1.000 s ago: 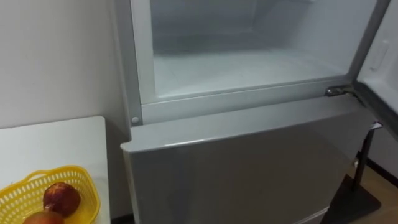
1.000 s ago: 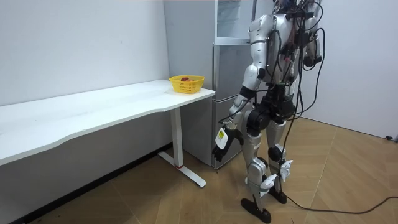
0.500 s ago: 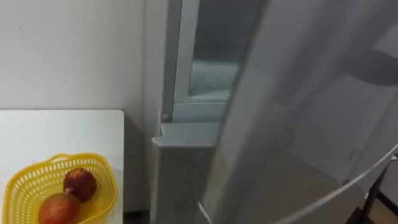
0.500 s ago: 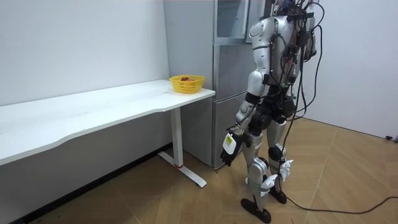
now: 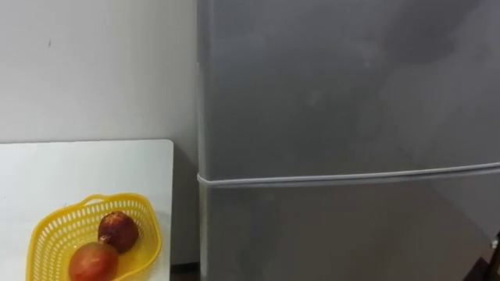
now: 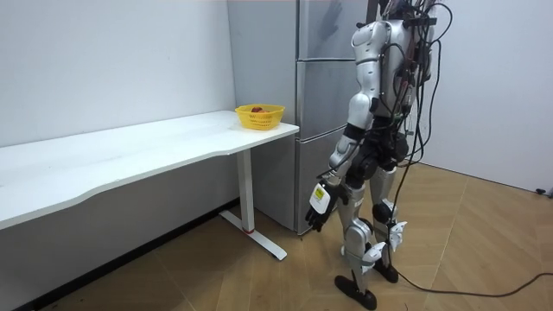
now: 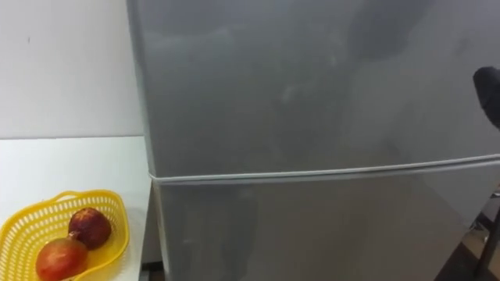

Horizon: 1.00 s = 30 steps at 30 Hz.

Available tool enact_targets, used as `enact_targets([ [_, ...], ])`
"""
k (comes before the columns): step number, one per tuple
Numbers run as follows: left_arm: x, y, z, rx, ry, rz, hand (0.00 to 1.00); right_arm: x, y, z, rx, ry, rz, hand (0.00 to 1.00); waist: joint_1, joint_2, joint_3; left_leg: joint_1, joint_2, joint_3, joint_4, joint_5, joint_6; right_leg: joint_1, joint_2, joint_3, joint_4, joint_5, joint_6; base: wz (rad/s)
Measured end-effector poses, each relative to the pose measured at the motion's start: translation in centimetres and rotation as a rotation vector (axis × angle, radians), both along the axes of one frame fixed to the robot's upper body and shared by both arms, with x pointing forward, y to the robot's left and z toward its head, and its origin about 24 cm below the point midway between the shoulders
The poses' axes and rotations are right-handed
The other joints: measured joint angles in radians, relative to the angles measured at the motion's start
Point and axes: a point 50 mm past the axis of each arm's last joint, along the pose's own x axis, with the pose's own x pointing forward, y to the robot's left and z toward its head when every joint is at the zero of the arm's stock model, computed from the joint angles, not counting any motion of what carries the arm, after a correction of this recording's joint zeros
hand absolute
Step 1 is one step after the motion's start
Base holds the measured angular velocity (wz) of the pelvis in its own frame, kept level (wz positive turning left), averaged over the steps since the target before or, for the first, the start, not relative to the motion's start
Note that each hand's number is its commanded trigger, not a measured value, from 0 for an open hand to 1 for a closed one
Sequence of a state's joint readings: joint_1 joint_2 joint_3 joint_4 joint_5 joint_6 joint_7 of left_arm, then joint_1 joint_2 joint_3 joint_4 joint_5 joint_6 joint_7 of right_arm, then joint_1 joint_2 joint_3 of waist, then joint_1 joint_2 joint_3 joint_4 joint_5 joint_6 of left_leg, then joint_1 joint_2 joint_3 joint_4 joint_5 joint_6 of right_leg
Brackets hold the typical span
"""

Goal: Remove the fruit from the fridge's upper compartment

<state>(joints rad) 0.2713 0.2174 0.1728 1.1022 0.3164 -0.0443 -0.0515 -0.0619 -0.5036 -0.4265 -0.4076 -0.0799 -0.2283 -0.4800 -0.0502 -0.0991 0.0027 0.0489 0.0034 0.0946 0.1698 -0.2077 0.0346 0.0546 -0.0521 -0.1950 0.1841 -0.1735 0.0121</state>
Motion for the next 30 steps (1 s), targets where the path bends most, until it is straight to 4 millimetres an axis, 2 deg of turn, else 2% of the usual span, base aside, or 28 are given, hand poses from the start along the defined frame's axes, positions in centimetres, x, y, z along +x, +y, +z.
enact_targets([
  [5, -0.2, -0.4, -0.2, -0.01, 0.019, -0.025, 0.0, 0.0, -0.1, 0.0, 0.017, -0.008, 0.002, 0.0, 0.002, -0.011, 0.0015, 0.001, 0.0, 0.0, 0.004, 0.0, 0.0, 0.003, 0.0, -0.001, 0.0, 0.0, 0.0, 0.0],
  [7, -0.3, -0.5, -0.2, -0.013, 0.028, -0.03, 0.0, -0.1, -0.1, 0.0, 0.029, -0.027, -0.009, 0.0, 0.002, -0.017, 0.0046, 0.006, 0.0, -0.002, 0.004, 0.0, 0.0, 0.008, 0.001, -0.001, 0.0, 0.0, 0.0, 0.0],
  [11, -0.3, -0.4, -0.2, -0.012, 0.029, -0.03, 0.0, -0.3, -0.2, 0.0, 0.043, -0.054, -0.011, 0.0, -0.001, -0.019, 0.0055, 0.015, 0.001, -0.005, 0.0, 0.0, 0.0, 0.017, 0.002, 0.001, -0.001, 0.0, 0.0, 0.0],
  [19, -0.4, -0.1, -0.1, 0.004, 0.033, -0.012, 0.0, -1.2, -1.7, 0.3, 0.073, -0.094, -0.083, 0.0, -0.024, -0.016, -0.0002, 0.015, 0.001, -0.006, 0.004, 0.0, 0.0, 0.019, 0.001, 0.0, 0.0, 0.0, 0.0, 0.0],
  [22, -0.5, -0.1, -0.2, 0.009, 0.045, -0.001, 0.0, -1.8, -2.6, 0.4, 0.096, -0.12, -0.137, 0.0, -0.031, -0.01, -0.006, 0.015, 0.002, 0.001, 0.001, 0.0, 0.0, 0.015, 0.001, 0.004, 0.0, 0.0, 0.0, -0.06],
  [24, -0.3, -0.1, -0.1, 0.02, 0.039, 0.0, 0.0, -2.0, -3.6, -0.1, 0.132, -0.118, -0.187, 0.0, -0.033, -0.008, -0.0095, 0.018, 0.002, 0.012, 0.0, 0.0, 0.0, 0.014, 0.002, 0.01, 0.0, 0.0, 0.0, -0.08],
  [30, -0.1, 0.1, -0.1, 0.051, 0.026, 0.004, 0.0, -3.4, -5.6, -1.9, 0.208, -0.063, -0.293, 0.0, -0.051, 0.002, -0.0101, 0.021, 0.001, 0.016, -0.003, 0.0, 0.0, 0.016, 0.002, 0.015, 0.0, 0.0, 0.0, -0.02],
])
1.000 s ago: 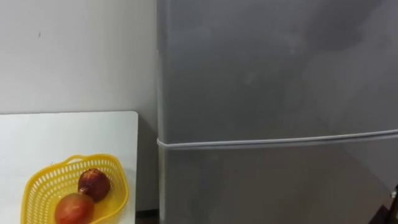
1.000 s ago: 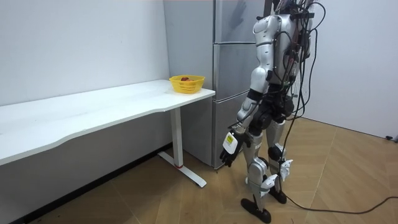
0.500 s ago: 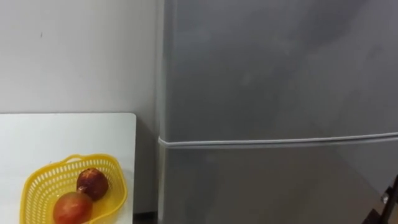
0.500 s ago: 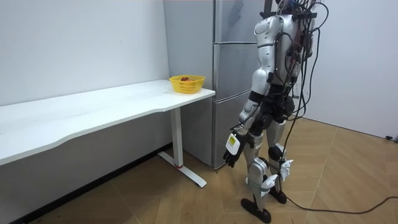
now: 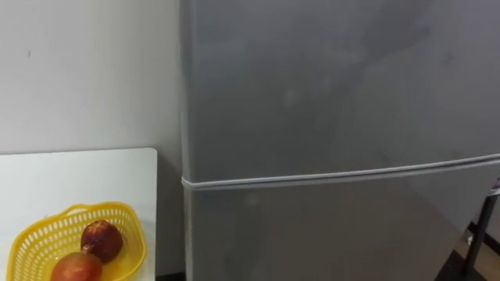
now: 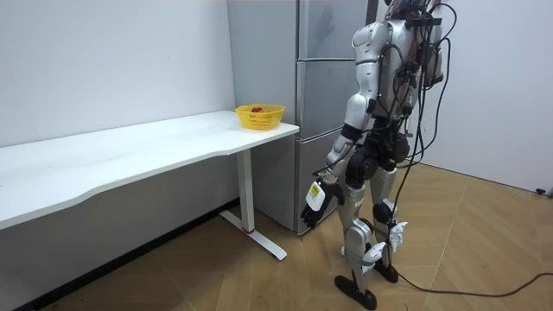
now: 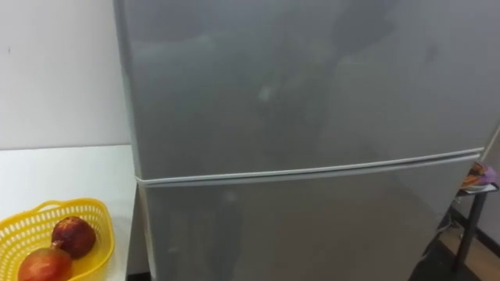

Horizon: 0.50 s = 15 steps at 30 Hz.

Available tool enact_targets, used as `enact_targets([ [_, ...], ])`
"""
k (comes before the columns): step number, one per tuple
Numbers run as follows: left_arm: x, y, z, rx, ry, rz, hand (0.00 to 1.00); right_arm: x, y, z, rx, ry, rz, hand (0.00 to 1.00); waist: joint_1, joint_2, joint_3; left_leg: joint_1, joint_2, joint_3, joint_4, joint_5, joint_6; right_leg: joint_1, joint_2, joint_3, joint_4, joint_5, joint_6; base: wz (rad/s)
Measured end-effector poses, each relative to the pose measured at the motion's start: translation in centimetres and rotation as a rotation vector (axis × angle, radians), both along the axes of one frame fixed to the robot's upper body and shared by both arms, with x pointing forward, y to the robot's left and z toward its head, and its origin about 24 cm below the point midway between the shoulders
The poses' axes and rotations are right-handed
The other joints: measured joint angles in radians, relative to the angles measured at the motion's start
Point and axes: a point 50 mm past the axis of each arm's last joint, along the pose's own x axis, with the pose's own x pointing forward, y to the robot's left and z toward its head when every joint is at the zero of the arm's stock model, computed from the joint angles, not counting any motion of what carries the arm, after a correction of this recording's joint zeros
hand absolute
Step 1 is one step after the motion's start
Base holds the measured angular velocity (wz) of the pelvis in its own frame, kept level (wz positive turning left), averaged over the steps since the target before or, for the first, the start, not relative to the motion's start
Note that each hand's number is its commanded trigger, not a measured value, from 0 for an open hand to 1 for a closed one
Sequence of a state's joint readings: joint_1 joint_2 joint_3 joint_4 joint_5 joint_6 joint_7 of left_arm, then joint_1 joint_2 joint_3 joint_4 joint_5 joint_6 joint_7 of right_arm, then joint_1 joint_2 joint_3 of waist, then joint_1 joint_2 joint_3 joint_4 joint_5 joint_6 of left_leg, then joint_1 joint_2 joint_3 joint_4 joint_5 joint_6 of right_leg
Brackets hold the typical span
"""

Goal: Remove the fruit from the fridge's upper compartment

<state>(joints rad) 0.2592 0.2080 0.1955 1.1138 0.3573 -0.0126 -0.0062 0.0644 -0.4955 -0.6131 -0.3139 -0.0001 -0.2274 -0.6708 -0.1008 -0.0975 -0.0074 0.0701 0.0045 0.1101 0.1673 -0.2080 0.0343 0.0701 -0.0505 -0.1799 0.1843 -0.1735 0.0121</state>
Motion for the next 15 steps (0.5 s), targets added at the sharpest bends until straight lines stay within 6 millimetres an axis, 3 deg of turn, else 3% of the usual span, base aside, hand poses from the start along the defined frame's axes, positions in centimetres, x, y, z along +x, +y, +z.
enact_targets([
  [4, 0.2, 0.1, 0.1, 0.007, -0.006, -0.001, 0.0, -0.3, -1.5, -1.6, 0.129, 0.008, -0.017, 0.0, -0.012, 0.005, 0.0006, -0.002, 0.0, 0.0, 0.0, 0.0, 0.0, -0.002, 0.0, -0.001, -0.001, 0.0, 0.0, -0.02],
  [13, -0.8, 0.2, 0.1, 0.036, 0.019, 0.028, 0.0, -3.2, -4.3, -9.7, 0.572, 0.084, -0.135, 0.0, -0.029, 0.021, -0.0025, -0.006, 0.0, -0.006, -0.002, 0.0, 0.0, -0.001, 0.001, 0.006, -0.002, 0.0, 0.0, 0.01],
  [15, -1.0, 0.1, 0.0, 0.035, 0.026, 0.037, 0.0, -3.9, -4.8, -12.5, 0.659, 0.141, -0.207, 0.0, -0.029, 0.031, 0.0015, -0.006, 0.0, -0.003, -0.001, -0.001, 0.0, -0.002, 0.001, 0.014, -0.002, 0.0, 0.0, -0.04],
])
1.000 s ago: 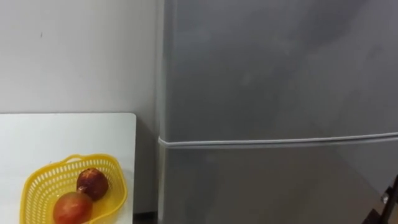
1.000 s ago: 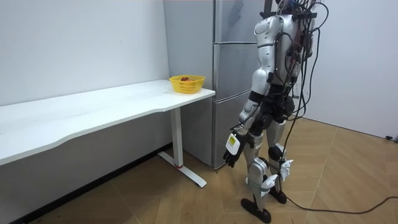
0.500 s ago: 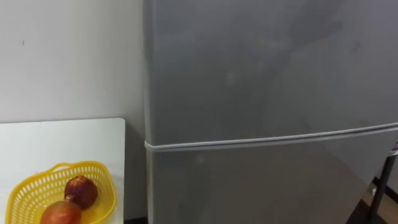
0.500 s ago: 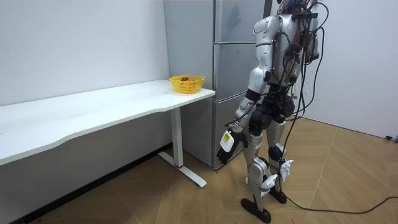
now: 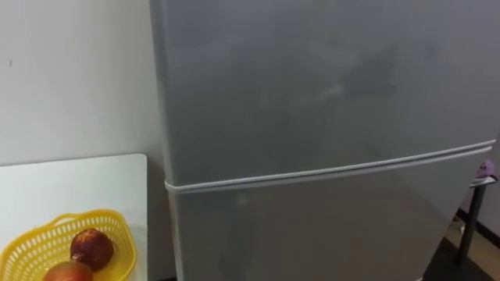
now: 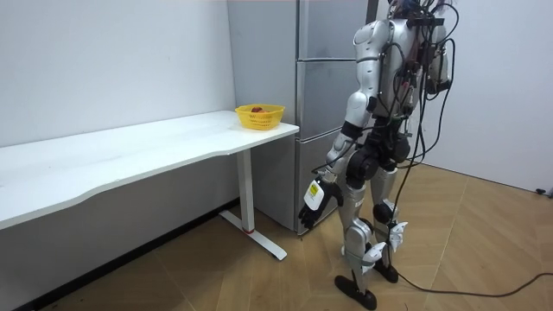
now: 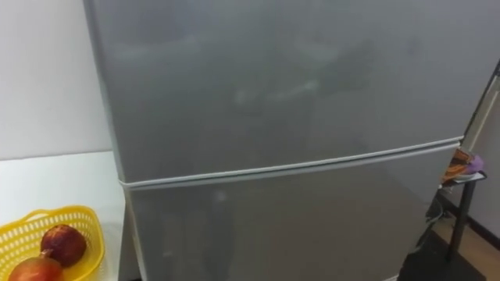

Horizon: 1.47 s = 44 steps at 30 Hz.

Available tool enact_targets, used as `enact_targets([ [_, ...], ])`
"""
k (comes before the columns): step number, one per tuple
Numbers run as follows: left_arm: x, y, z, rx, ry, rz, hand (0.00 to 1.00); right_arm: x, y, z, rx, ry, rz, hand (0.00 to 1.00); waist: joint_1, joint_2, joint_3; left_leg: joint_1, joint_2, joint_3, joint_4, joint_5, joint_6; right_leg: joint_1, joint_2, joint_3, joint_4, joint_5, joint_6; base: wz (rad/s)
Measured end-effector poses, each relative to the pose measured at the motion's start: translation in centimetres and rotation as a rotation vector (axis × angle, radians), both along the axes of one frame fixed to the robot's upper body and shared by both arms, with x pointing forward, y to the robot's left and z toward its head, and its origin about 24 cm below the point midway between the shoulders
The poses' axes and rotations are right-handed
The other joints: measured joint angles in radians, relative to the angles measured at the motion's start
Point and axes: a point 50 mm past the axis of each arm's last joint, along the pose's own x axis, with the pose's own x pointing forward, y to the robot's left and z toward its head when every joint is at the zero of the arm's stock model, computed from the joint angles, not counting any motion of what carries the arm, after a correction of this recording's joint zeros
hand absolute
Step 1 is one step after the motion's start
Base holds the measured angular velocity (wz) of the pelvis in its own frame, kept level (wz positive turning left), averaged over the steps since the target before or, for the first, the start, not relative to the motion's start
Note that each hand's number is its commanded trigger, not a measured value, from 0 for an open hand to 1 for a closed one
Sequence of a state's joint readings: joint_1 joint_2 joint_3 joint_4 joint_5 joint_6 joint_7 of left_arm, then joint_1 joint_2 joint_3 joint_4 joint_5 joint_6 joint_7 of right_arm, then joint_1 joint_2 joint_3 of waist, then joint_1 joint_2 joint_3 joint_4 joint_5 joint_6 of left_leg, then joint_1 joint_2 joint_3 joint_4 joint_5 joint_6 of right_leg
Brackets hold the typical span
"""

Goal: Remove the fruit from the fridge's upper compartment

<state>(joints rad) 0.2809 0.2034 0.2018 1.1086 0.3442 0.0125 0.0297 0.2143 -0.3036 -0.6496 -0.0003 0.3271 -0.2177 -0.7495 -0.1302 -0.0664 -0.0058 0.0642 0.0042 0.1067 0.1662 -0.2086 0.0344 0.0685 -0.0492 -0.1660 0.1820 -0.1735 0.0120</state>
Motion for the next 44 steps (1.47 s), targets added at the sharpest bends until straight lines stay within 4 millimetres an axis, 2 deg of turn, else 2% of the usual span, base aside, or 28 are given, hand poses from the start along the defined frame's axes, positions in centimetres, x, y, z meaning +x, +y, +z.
enact_targets([
  [1, 0.1, 0.0, 0.0, 0.0, 0.0, 0.001, 0.0, -0.3, -0.1, -0.9, 0.032, 0.023, -0.016, 0.0, 0.001, 0.002, 0.0004, 0.0, 0.0, 0.001, 0.0, 0.0, 0.0, 0.0, 0.0, 0.0, 0.0, 0.0, 0.0, 0.0],
  [2, 0.1, 0.0, 0.0, 0.0, -0.002, 0.001, 0.0, -0.9, -0.3, -2.8, 0.112, 0.054, -0.043, 0.0, 0.002, 0.001, -0.0012, 0.0, 0.0, 0.001, 0.0, 0.0, 0.0, 0.0, 0.0, 0.001, 0.001, 0.0, 0.0, 0.0],
  [3, 0.1, -0.1, 0.0, -0.001, -0.003, 0.005, 0.0, -1.3, -0.2, -4.7, 0.193, 0.09, -0.062, 0.0, 0.001, 0.011, 0.0016, 0.0, 0.0, 0.0, 0.0, 0.0, 0.0, 0.0, 0.0, 0.0, 0.002, 0.0, 0.0, 0.0],
  [4, 0.1, -0.2, 0.0, -0.003, -0.002, 0.007, 0.0, -1.5, -0.1, -5.8, 0.233, 0.118, -0.067, 0.0, 0.001, 0.013, 0.0008, 0.0, 0.0, 0.0, 0.0, 0.0, 0.0, 0.0, -0.001, 0.0, 0.003, 0.0, 0.0, 0.0],
  [6, -0.1, -0.7, -0.2, -0.011, 0.015, 0.014, 0.0, -2.6, 1.0, -10.7, 0.407, 0.28, -0.078, 0.0, 0.003, 0.016, -0.0033, 0.0, 0.0, -0.001, 0.0, 0.0, 0.0, 0.0, -0.001, 0.0, 0.003, 0.0, 0.0, 0.0],
  [7, -0.1, -0.9, -0.3, -0.017, 0.019, 0.015, 0.0, -2.9, 1.5, -11.9, 0.452, 0.319, -0.076, 0.0, 0.002, 0.02, -0.0041, 0.0, 0.0, -0.001, 0.0, 0.0, 0.0, 0.0, -0.001, 0.0, 0.003, 0.0, 0.0, 0.0],
  [8, -0.2, -1.4, -0.4, -0.028, 0.029, 0.021, 0.0, -3.6, 2.2, -13.8, 0.538, 0.374, -0.08, 0.0, 0.003, 0.023, -0.0017, 0.0, -0.001, -0.002, 0.0, 0.0, 0.0, 0.0, -0.001, 0.001, 0.002, 0.0, 0.0, 0.05],
  [9, -0.4, -1.7, -0.5, -0.037, 0.036, 0.023, 0.0, -4.7, 3.0, -15.7, 0.605, 0.452, -0.091, 0.0, 0.003, 0.036, -0.0072, 0.0, -0.002, -0.005, 0.001, 0.0, 0.0, 0.004, -0.002, -0.002, 0.001, 0.0, 0.0, 0.06],
  [12, -0.2, -1.7, -0.5, -0.036, 0.023, 0.026, 0.0, -6.9, 5.0, -19.2, 0.75, 0.593, -0.118, 0.0, 0.018, 0.052, -0.0067, 0.002, -0.002, -0.006, 0.002, 0.0, 0.0, 0.006, -0.001, -0.001, 0.0, 0.0, 0.0, 0.02],
  [15, -0.1, -1.8, -0.5, -0.042, 0.018, 0.035, 0.0, -8.6, 6.3, -21.2, 0.841, 0.697, -0.117, 0.0, 0.023, 0.051, -0.005, 0.012, -0.004, -0.006, 0.002, 0.001, -0.001, 0.024, -0.001, -0.001, -0.016, -0.003, 0.0, 0.04],
  [17, -0.2, -1.8, -0.5, -0.045, 0.02, 0.035, 0.0, -9.3, 6.8, -21.8, 0.867, 0.746, -0.099, 0.0, 0.023, 0.047, -0.0035, 0.018, -0.011, -0.016, 0.002, 0.001, -0.001, 0.033, -0.003, -0.003, -0.016, -0.008, 0.003, 0.08],
  [19, 0.1, -1.8, -0.5, -0.053, 0.016, 0.03, 0.0, -10.1, 7.7, -22.8, 0.866, 0.88, -0.02, 0.0, 0.029, 0.042, 0.0009, 0.016, -0.015, -0.026, 0.003, 0.0, 0.0, 0.033, -0.005, -0.008, -0.016, -0.011, 0.004, 0.09],
  [21, 0.1, -1.9, -0.6, -0.062, 0.018, 0.032, 0.0, -10.9, 8.6, -23.5, 0.876, 0.988, 0.048, 0.0, 0.049, 0.034, 0.0015, 0.016, -0.016, -0.025, 0.002, -0.001, 0.0, 0.033, -0.005, -0.005, -0.017, -0.012, 0.004, 0.0],
  [23, 0.0, -2.0, -0.6, -0.066, 0.03, 0.039, 0.0, -12.1, 9.4, -24.3, 0.909, 1.094, 0.105, 0.0, 0.054, 0.031, 0.0018, 0.017, -0.017, -0.027, 0.003, -0.001, 0.0, 0.036, -0.006, -0.011, -0.023, -0.012, 0.004, 0.06],
  [26, -0.5, -2.0, -0.7, -0.073, 0.066, 0.052, 0.0, -13.5, 10.6, -25.1, 0.998, 1.199, 0.202, 0.0, 0.056, 0.035, 0.0011, 0.018, -0.016, -0.033, 0.002, -0.002, 0.001, 0.046, -0.009, -0.026, -0.031, -0.012, 0.005, 0.13],
  [28, -0.8, -2.2, -0.8, -0.076, 0.102, 0.051, 0.0, -14.3, 11.5, -25.6, 1.036, 1.327, 0.314, 0.0, 0.061, 0.041, 0.0046, 0.025, -0.017, -0.04, 0.0, -0.003, 0.001, 0.052, -0.009, -0.029, -0.032, -0.013, 0.005, 0.06],
  [32, -0.2, -2.7, -0.9, -0.085, 0.113, 0.047, 0.0, -15.7, 12.6, -26.0, 1.058, 1.535, 0.463, 0.0, 0.059, 0.051, 0.0079, 0.034, -0.016, -0.059, -0.001, -0.009, 0.002, 0.069, -0.008, -0.027, -0.032, -0.013, 0.005, 0.11],
  [38, 0.8, -3.0, -1.1, -0.101, 0.118, 0.014, 0.0, -14.2, 13.0, -26.4, 1.073, 1.616, 0.587, 0.0, 0.062, 0.053, 0.0118, 0.039, -0.017, -0.06, 0.001, -0.013, 0.002, 0.076, -0.007, -0.027, -0.031, -0.013, 0.005, 0.0],
  [44, 0.6, -3.5, -1.2, -0.139, 0.154, -0.014, 0.0, -13.0, 13.2, -26.5, 1.041, 1.677, 0.691, 0.0, 0.063, 0.051, 0.0128, 0.053, -0.016, -0.061, 0.004, -0.016, 0.002, 0.09, -0.007, -0.028, -0.031, -0.014, 0.006, -0.01],
])
